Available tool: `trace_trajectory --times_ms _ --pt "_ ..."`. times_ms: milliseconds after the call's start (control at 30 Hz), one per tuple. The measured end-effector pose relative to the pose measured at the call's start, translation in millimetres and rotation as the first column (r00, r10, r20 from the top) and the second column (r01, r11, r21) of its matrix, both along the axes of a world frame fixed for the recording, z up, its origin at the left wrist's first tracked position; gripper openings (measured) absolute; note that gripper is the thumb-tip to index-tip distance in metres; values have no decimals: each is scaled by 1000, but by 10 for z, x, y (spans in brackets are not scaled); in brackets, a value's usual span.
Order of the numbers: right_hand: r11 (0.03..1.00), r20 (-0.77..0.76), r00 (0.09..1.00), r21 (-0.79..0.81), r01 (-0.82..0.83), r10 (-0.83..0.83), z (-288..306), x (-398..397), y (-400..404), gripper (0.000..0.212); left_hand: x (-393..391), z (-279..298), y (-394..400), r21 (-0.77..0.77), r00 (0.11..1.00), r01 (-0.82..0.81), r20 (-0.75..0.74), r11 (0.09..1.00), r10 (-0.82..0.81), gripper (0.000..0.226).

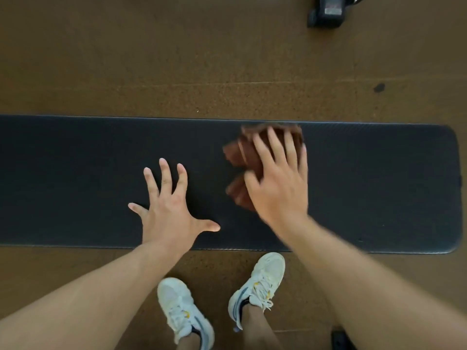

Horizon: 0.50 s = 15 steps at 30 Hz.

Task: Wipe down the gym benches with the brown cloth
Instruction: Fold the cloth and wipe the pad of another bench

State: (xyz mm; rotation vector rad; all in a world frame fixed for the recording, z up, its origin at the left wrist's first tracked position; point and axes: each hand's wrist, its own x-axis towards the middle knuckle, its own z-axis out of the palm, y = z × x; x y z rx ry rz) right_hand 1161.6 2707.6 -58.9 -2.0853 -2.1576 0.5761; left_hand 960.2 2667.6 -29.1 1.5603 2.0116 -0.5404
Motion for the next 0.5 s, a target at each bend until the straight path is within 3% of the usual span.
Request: trace_trajectory --times_ms 67,133,233,267,333,400,500 --pt "999 10 999 -37 -31 31 30 211 -750 74 -7 -13 -29 2 1000 8 -8 1000 -8 146" --pt "983 53 984 -72 -168 172 40 431 -1228 76 -14 -30 -14 9 999 36 -24 999 -36 146" --pt "920 86 918 -101 -379 387 -22 709 -892 77 -30 -28 6 24 999 38 -9 999 -38 145" --pt "942 101 937 -84 -326 334 -21 715 -612 77 -35 -27 1 34 1000 30 4 999 -30 146" --pt "998 81 997 -66 14 -8 -18 589 -34 74 -45 -26 -9 48 999 18 35 999 -19 146" --pt "923 62 926 -77 376 -372 -17 303 360 69 -53 2 -1 28 997 4 80 1000 -6 147" --pt "798 23 809 -149 584 -588 24 -312 576 65 -173 69 -27 18 980 -1 200 1000 -3 141"
